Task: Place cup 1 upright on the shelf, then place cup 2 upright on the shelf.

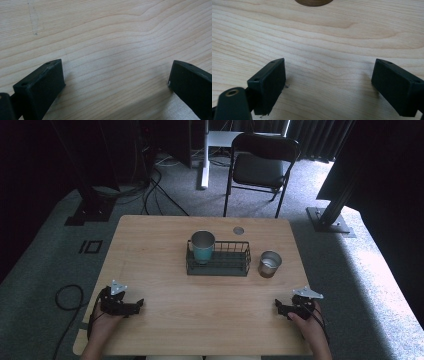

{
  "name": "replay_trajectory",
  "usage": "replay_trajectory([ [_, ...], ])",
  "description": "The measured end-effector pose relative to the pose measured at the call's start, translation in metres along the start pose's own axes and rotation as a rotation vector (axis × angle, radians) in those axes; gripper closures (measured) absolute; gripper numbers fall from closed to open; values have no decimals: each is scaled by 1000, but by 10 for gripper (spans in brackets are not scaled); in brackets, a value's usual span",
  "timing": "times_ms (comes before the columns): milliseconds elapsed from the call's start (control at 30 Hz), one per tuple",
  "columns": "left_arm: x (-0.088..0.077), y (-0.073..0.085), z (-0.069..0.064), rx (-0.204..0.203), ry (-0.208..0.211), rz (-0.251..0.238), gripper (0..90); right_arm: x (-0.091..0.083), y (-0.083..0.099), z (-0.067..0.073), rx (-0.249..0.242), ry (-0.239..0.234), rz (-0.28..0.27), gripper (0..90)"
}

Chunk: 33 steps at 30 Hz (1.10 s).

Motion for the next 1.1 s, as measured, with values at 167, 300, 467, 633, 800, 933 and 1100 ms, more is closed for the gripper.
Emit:
replay_trajectory([
  [167,0,0,0,-2,0,0,9,0,0,0,0,0,0,118],
  [300,0,0,1,0,2,1,9,0,0,0,0,0,0,118],
  [467,0,0,1,-1,3,1,9,0,0,0,1,-1,0,118],
  [633,0,0,1,0,3,1,8,0,0,-1,5,-1,2,119],
  [800,0,0,1,-1,1,0,9,0,0,0,9,8,4,119],
  [933,0,0,1,2,5,2,8,0,-1,-1,0,-1,8,119],
  [1100,-1,1,1,12,14,2,8,2,-3,0,-2,2,14,119],
])
Point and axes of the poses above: each handheld gripper's, and its own axes: x roughly forward along the jaws, y roughly out of its underside, z roughly to its left, the point moved 2 cm from there along x, roughly forward along the jaws, and after that the axes turned 10 degrees about y, right-handed, at the moved point
